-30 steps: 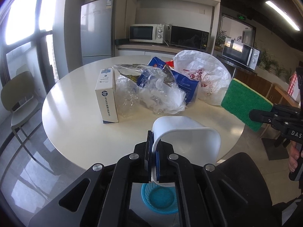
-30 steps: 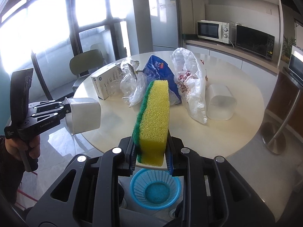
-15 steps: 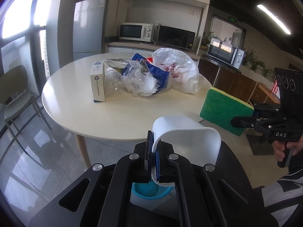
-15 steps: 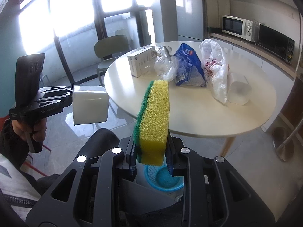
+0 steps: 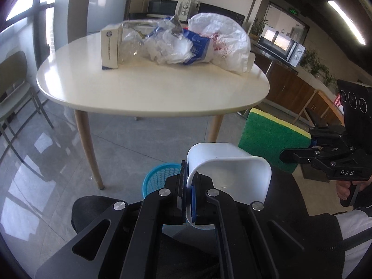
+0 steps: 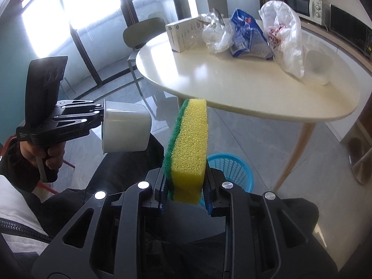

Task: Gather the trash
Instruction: 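Lift the cup and sponge and carry both down toward the blue wastebasket, then open the left tool over the basket while the right tool releases the sponge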

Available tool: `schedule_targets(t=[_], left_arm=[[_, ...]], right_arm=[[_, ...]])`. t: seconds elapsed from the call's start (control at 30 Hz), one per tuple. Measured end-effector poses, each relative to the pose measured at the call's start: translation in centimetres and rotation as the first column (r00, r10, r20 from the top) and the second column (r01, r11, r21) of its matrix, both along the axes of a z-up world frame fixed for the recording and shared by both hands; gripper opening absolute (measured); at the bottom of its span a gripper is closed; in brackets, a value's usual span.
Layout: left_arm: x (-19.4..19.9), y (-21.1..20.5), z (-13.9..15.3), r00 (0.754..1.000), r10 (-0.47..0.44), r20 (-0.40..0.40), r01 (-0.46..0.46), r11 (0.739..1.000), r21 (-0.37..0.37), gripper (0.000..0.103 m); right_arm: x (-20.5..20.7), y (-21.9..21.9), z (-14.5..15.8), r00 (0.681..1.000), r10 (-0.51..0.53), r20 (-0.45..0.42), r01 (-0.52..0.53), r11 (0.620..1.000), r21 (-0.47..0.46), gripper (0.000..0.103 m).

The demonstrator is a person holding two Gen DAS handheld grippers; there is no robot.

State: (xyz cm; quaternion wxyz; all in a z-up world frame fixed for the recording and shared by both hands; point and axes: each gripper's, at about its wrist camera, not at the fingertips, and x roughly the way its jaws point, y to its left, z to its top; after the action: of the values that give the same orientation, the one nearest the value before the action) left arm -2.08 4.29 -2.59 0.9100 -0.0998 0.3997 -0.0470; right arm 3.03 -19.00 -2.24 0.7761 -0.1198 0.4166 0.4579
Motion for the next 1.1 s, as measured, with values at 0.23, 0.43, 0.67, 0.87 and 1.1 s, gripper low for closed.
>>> schedule_targets(t=[0.23,0.43,0.67,0.87,1.1], left_arm=[[2.8,-0.1,-4.9,0.993,-0.015,-0.121,0.011,0.999,-0.037,0.002],[5.5,0.1,-9.5,0.971,-0.014,-0.239,-0.006,0.997,-0.083,0.002],[8.2,1.0,-14.0,0.933,0.02,-0.36,-0.062,0.992,-0.105,0.002],[10.0,1.5,-16.5,0.903,0.042,-0.427,-0.097,0.99,-0.107,0.002],[14.0,1.5,-21.7,0.857,0.042,-0.513,-0.127,0.983,-0.132,0.002]], right_arm=[[2.9,0.4,-5.2,0.994,-0.056,-0.093,0.048,0.995,-0.082,0.023],[5.9,0.8,-10.1,0.978,-0.11,-0.179,0.085,0.986,-0.144,0.023],[9.2,2.1,-16.1,0.951,-0.148,-0.272,0.09,0.973,-0.215,0.023],[12.0,2.9,-20.6,0.914,-0.194,-0.357,0.102,0.96,-0.261,0.023],[16.2,4.4,-26.9,0.854,-0.256,-0.454,0.111,0.94,-0.321,0.024]])
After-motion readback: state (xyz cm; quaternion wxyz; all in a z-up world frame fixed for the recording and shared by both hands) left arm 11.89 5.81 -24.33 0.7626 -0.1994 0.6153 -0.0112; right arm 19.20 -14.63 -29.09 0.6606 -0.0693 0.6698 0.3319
